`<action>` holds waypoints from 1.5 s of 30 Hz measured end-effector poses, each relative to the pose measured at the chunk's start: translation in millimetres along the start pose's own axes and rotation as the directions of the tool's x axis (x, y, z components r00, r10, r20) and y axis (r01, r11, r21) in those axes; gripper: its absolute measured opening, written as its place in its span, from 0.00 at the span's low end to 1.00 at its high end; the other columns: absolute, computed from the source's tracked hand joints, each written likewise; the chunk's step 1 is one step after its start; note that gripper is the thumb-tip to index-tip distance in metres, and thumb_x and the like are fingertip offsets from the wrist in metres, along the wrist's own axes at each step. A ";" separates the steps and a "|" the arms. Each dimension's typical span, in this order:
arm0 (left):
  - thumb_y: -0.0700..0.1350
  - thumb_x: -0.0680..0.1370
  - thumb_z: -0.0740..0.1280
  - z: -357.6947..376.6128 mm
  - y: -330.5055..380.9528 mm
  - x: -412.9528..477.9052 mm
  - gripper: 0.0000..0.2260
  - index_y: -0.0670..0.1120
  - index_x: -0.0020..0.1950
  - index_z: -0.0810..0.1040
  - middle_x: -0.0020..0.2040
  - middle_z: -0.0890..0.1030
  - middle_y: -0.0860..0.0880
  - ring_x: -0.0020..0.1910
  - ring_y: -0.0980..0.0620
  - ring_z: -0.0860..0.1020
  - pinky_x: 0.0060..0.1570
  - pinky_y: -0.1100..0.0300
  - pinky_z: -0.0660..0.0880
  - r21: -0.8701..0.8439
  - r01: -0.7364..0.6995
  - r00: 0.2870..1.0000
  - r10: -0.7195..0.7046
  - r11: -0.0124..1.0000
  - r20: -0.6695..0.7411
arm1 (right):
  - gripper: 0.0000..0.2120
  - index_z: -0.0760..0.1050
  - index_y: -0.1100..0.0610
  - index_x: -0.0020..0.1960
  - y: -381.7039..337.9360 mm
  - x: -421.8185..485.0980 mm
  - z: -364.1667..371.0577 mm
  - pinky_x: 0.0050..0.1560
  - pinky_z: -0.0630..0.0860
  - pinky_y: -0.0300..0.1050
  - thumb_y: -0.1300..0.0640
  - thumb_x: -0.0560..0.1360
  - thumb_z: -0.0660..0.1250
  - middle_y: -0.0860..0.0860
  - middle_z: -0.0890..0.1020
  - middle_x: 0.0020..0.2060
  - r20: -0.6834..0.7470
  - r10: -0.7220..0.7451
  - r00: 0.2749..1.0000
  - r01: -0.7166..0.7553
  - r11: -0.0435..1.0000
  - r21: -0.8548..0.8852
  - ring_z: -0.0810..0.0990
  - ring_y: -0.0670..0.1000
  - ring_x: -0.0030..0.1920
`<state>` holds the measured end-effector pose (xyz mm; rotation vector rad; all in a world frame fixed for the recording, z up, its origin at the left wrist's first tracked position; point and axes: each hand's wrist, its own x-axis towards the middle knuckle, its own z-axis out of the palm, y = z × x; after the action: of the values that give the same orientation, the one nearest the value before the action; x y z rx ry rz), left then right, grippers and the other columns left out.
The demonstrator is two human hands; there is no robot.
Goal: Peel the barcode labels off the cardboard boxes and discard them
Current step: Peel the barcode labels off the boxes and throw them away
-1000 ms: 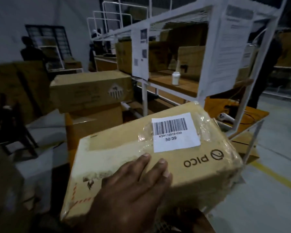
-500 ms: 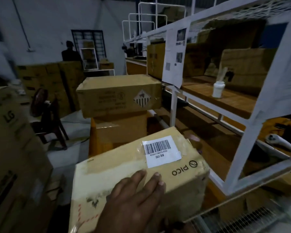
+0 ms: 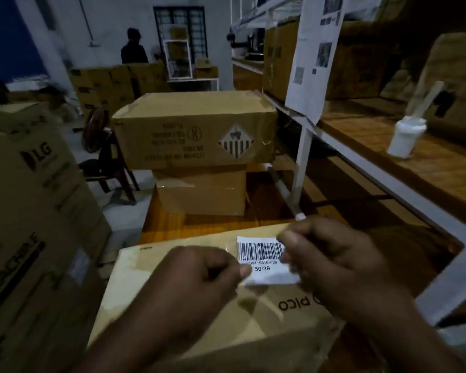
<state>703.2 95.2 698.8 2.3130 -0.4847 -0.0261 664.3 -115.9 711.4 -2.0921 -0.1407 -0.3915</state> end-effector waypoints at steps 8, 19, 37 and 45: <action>0.60 0.75 0.68 12.2 -6.1 43.1 0.08 0.57 0.45 0.76 0.46 0.74 0.58 0.42 0.60 0.72 0.41 0.59 0.72 0.319 0.100 0.994 -0.080 0.943 -0.077 | 0.05 0.77 0.47 0.47 42.7 20.8 58.9 0.45 0.77 0.51 0.50 0.71 0.67 0.47 0.80 0.46 0.119 -0.089 0.989 0.146 0.727 -0.671 0.78 0.52 0.47; 0.50 0.75 0.71 15.9 -5.6 63.1 0.05 0.51 0.41 0.79 0.39 0.82 0.56 0.41 0.59 0.79 0.42 0.54 0.79 0.218 -0.026 0.998 0.013 0.976 0.061 | 0.15 0.77 0.49 0.58 45.8 19.6 51.4 0.55 0.76 0.50 0.51 0.73 0.63 0.44 0.80 0.50 -0.005 -0.049 0.999 0.040 0.855 -0.518 0.77 0.47 0.53; 0.53 0.77 0.69 14.6 -25.2 66.3 0.06 0.60 0.54 0.79 0.46 0.76 0.57 0.45 0.60 0.78 0.44 0.54 0.80 -0.033 -0.164 0.967 0.167 0.986 0.194 | 0.09 0.77 0.49 0.49 45.0 13.6 46.5 0.43 0.75 0.31 0.61 0.74 0.70 0.41 0.79 0.43 -0.065 -0.106 0.992 0.074 0.922 -0.379 0.76 0.39 0.48; 0.46 0.75 0.72 18.5 -29.1 70.7 0.02 0.52 0.43 0.82 0.40 0.85 0.55 0.40 0.61 0.82 0.42 0.51 0.81 -0.164 -0.131 0.966 0.163 0.978 0.201 | 0.14 0.74 0.43 0.58 49.7 8.5 43.1 0.43 0.82 0.41 0.47 0.73 0.69 0.38 0.78 0.52 -0.248 -0.102 0.963 0.067 0.987 -0.144 0.79 0.41 0.53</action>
<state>775.6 76.3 674.4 2.1313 -0.7379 -0.2328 694.4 -106.0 653.2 -2.1504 -0.0521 -0.7359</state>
